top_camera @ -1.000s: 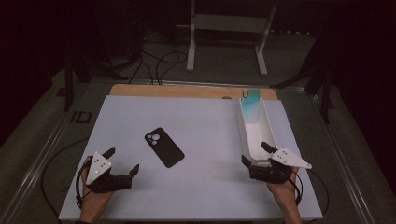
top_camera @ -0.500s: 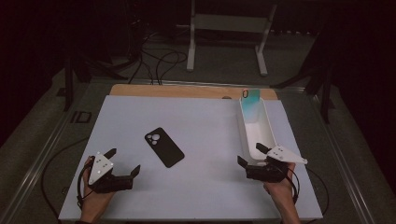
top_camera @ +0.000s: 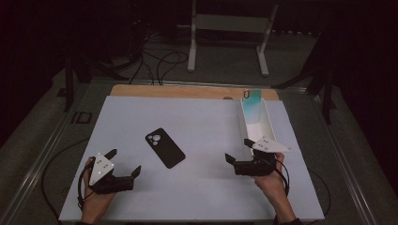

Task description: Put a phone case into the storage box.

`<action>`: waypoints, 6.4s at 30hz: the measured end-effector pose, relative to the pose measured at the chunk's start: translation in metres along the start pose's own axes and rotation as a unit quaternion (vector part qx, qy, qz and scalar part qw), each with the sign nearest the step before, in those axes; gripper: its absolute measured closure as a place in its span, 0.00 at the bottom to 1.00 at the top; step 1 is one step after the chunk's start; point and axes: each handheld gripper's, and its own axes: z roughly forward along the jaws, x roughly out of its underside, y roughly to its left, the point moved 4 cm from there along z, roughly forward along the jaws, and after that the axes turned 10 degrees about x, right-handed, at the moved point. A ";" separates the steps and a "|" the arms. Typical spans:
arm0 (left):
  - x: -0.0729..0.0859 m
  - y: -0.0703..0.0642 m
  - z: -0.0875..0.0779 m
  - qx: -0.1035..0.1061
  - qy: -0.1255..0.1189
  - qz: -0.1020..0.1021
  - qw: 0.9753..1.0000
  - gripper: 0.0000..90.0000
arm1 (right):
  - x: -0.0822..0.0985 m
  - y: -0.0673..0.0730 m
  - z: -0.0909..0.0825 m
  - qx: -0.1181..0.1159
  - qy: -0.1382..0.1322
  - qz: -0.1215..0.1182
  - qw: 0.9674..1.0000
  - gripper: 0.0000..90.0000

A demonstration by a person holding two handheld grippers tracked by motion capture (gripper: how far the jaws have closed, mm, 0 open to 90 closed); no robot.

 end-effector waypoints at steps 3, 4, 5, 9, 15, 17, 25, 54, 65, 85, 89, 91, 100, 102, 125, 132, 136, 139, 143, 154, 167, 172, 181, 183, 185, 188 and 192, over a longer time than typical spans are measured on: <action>0.000 0.000 0.000 0.000 0.000 0.001 1.000 0.00 | -0.006 0.005 0.007 -0.004 0.011 -0.006 1.000 0.09; 0.000 -0.001 0.000 0.001 0.001 0.001 1.000 0.00 | -0.008 0.007 0.009 -0.004 0.015 -0.008 1.000 0.09; 0.000 -0.001 0.001 0.001 0.002 0.002 1.000 0.00 | -0.010 0.008 0.012 -0.003 0.019 -0.008 1.000 0.09; 0.000 -0.001 0.001 0.001 0.003 0.001 1.000 0.00 | -0.017 0.016 0.022 -0.006 0.034 -0.019 0.999 0.09; 0.000 -0.001 0.001 0.000 0.003 0.001 1.000 0.00 | -0.024 0.029 0.038 -0.007 0.064 -0.033 0.997 0.09; 0.000 -0.001 0.001 0.001 0.003 0.001 1.000 0.00 | -0.027 0.033 0.043 -0.010 0.070 -0.037 0.997 0.09; 0.000 -0.001 0.001 0.001 0.002 0.001 1.000 0.00 | -0.033 0.051 0.061 -0.018 0.100 -0.053 0.993 0.09; 0.000 -0.001 0.001 0.002 0.003 0.001 1.000 0.00 | -0.030 0.110 0.132 -0.048 0.193 -0.108 0.974 0.09; 0.001 -0.002 0.001 0.003 0.003 0.001 1.000 0.00 | -0.014 0.123 0.157 -0.053 0.232 -0.111 0.965 0.09; 0.001 -0.002 0.001 0.004 0.003 0.002 1.000 0.00 | 0.005 0.148 0.191 -0.046 0.276 -0.138 0.950 0.09; 0.001 -0.002 0.001 0.004 0.003 0.002 1.000 0.00 | 0.007 0.149 0.195 -0.044 0.286 -0.124 0.949 0.09; 0.001 -0.002 0.001 0.004 0.004 0.002 1.000 0.00 | 0.008 0.149 0.195 -0.045 0.286 -0.129 0.948 0.09; 0.001 -0.002 0.001 0.004 0.004 0.003 1.000 0.00 | 0.009 0.150 0.196 -0.042 0.297 -0.134 0.945 0.10; 0.001 -0.002 0.001 0.004 0.002 0.002 1.000 0.00 | 0.009 0.149 0.196 -0.044 0.298 -0.142 0.943 0.11; 0.001 -0.001 0.002 0.002 0.010 0.001 1.000 0.00 | 0.005 0.134 0.179 -0.053 0.284 -0.106 0.951 0.19; 0.001 -0.002 0.003 0.003 0.012 -0.001 1.000 0.00 | 0.000 0.125 0.166 -0.066 0.265 -0.087 0.958 0.19; -0.001 -0.002 0.003 0.005 0.010 -0.007 1.000 0.00 | -0.003 0.120 0.156 -0.072 0.250 -0.080 0.962 0.19; -0.004 -0.003 0.003 0.010 0.008 -0.015 1.000 0.00 | -0.006 0.115 0.147 -0.074 0.238 -0.077 0.965 0.19; -0.011 -0.004 0.004 0.016 0.005 -0.025 1.000 0.00 | -0.013 0.110 0.135 -0.073 0.215 -0.069 0.971 0.18; -0.033 -0.009 0.020 0.043 0.024 -0.033 0.998 0.00 | -0.028 0.088 0.100 -0.057 0.156 -0.053 0.985 0.18; -0.080 -0.027 0.060 0.097 0.033 -0.051 0.993 0.00 | -0.032 0.073 0.072 -0.045 0.099 -0.036 0.993 0.18; -0.093 -0.037 0.077 0.115 0.028 -0.066 0.991 0.01 | -0.032 0.075 0.068 -0.042 0.084 -0.038 0.995 0.18; -0.102 -0.048 0.097 0.141 0.024 -0.109 0.984 0.06 | -0.031 0.088 0.067 -0.049 0.061 -0.043 0.996 0.18; -0.102 -0.049 0.099 0.142 0.023 -0.113 0.983 0.10 | -0.032 0.090 0.067 -0.053 0.055 -0.042 0.996 0.18; -0.102 -0.051 0.100 0.142 0.023 -0.117 0.983 0.17 | -0.032 0.093 0.067 -0.054 0.048 -0.043 0.996 0.18; -0.102 -0.054 0.101 0.155 0.021 -0.120 0.980 0.29 | -0.033 0.096 0.067 -0.056 0.040 -0.040 0.997 0.18; -0.102 -0.058 0.102 0.184 0.017 -0.125 0.975 0.46 | -0.035 0.099 0.068 -0.055 0.028 -0.037 0.997 0.17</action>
